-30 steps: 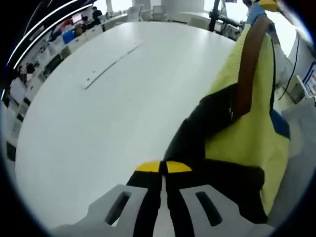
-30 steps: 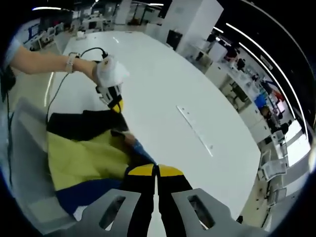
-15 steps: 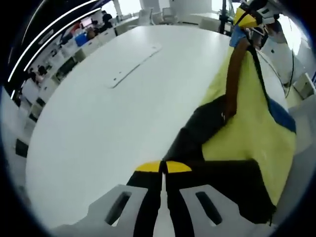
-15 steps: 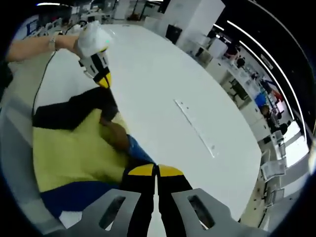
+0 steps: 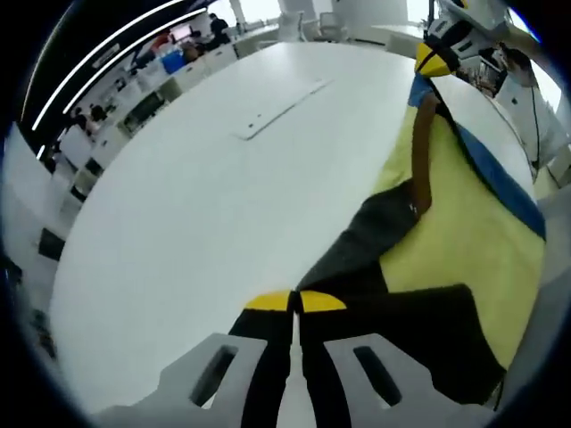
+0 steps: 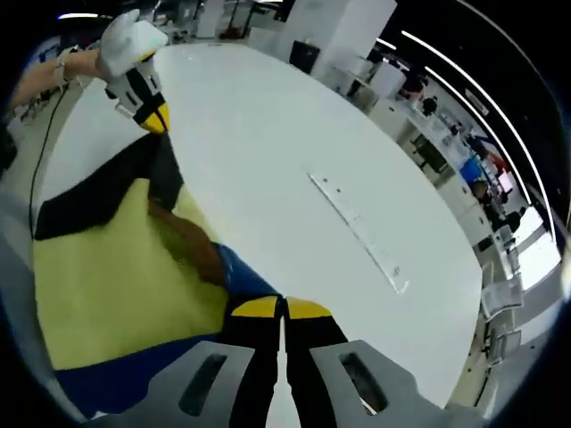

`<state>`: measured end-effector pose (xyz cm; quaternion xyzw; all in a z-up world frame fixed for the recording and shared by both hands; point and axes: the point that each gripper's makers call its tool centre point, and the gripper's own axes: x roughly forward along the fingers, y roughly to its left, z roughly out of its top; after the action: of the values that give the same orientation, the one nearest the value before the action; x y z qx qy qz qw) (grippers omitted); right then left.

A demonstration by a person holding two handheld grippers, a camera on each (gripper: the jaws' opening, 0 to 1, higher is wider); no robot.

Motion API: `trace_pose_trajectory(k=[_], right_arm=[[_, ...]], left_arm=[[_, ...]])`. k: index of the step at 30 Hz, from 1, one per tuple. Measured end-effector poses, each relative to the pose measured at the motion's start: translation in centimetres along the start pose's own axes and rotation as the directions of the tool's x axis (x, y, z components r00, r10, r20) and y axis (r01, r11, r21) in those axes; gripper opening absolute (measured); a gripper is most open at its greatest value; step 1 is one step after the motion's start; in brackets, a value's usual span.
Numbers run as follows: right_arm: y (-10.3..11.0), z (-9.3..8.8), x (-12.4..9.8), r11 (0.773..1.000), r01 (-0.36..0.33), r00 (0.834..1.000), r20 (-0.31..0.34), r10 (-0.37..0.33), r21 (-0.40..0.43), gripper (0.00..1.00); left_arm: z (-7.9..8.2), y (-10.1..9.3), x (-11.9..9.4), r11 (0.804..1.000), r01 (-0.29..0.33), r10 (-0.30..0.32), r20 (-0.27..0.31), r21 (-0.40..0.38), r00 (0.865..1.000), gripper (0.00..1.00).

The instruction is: Fold the garment on the visible template until the final outline fits inside the template.

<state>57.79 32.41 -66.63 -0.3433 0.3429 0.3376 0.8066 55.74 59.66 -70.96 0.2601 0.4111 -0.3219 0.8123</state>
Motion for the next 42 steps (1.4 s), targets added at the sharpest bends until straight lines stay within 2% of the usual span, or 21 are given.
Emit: trace_pose_trajectory(k=[5, 7, 11, 14, 18, 20, 32, 37, 42], right_arm=[[0.2, -0.9, 1.9, 0.995, -0.038, 0.999, -0.001, 0.038, 0.089, 0.01], [0.1, -1.1, 2.4, 0.991, -0.050, 0.999, 0.007, 0.049, 0.122, 0.01], [0.0, -1.5, 3.6, 0.981, -0.071, 0.997, 0.011, 0.070, 0.180, 0.01], [-0.3, -2.2, 4.8, 0.977, -0.070, 0.997, -0.005, 0.073, 0.200, 0.01], [-0.7, -2.8, 6.1, 0.954, -0.083, 0.996, -0.001, 0.087, 0.288, 0.01], [-0.8, -3.0, 6.6, 0.951, -0.083, 0.996, -0.002, 0.088, 0.298, 0.01], [-1.2, -3.6, 9.4, 0.946, -0.078, 0.996, -0.016, 0.087, 0.314, 0.01], [-1.8, -3.2, 10.0, 0.949, -0.048, 0.998, -0.019, 0.057, 0.313, 0.01], [-1.5, -3.3, 10.3, 0.957, -0.033, 0.999, -0.032, 0.044, 0.287, 0.01]], left_arm=[[-0.9, 0.4, 0.9, 0.995, 0.029, -0.030, 0.001, -0.096, 1.000, 0.00], [-1.0, 0.4, 1.2, 0.985, 0.054, -0.051, 0.022, -0.161, 0.998, 0.00], [-1.8, 0.5, 2.0, 0.968, 0.085, -0.083, 0.017, -0.234, 0.996, 0.00], [-2.2, 0.8, 2.7, 0.962, 0.089, -0.088, 0.016, -0.258, 0.996, 0.00], [-2.5, 0.9, 3.3, 0.954, 0.095, -0.096, 0.011, -0.286, 0.995, 0.00], [-2.5, 1.0, 3.5, 0.948, 0.100, -0.101, 0.011, -0.303, 0.995, 0.00], [-3.3, 1.4, 4.4, 0.941, 0.099, -0.108, -0.009, -0.324, 0.994, 0.00], [-2.7, 2.3, 4.5, 0.949, 0.063, -0.067, -0.005, -0.309, 0.998, 0.00], [-2.6, 2.2, 4.9, 0.962, 0.038, -0.045, -0.018, -0.272, 0.999, 0.00]])
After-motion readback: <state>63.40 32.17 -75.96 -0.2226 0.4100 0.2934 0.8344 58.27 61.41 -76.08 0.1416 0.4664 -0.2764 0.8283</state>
